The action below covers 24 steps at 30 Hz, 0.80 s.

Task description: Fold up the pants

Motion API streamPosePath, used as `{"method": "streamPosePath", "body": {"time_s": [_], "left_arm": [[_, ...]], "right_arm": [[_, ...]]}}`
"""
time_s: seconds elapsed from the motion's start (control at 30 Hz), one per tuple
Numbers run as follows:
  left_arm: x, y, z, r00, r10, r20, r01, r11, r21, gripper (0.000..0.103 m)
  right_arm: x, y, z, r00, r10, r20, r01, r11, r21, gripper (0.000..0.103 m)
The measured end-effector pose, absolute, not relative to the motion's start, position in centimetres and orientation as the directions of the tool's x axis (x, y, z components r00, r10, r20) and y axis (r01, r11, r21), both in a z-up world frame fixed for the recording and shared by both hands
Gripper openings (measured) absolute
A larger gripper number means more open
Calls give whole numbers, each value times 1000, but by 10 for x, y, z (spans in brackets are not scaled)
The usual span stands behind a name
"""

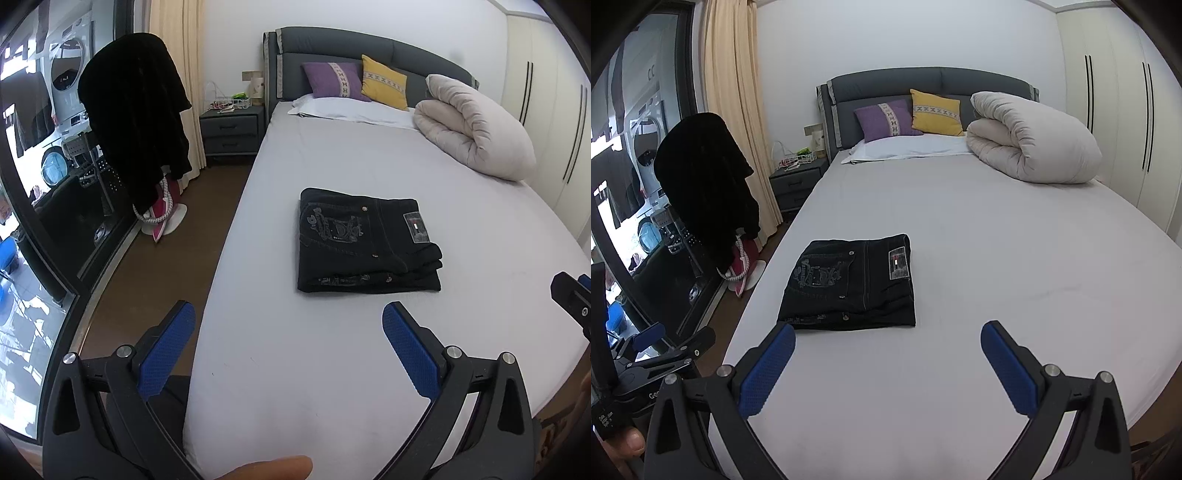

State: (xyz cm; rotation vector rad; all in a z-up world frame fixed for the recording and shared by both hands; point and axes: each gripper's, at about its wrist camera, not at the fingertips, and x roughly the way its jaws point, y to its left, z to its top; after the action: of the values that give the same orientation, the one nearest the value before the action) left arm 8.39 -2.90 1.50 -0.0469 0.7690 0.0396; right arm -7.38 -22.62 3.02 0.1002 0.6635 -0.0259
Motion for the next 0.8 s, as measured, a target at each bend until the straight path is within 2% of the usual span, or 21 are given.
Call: {"method": "streamPosePath", "body": {"time_s": [0.8], "left_arm": [[82,-32,11,715,22,-699,-60,998,-30,103]], "right_arm": [[-74,-223,27,780,7,-626,42,997,62,103]]}}
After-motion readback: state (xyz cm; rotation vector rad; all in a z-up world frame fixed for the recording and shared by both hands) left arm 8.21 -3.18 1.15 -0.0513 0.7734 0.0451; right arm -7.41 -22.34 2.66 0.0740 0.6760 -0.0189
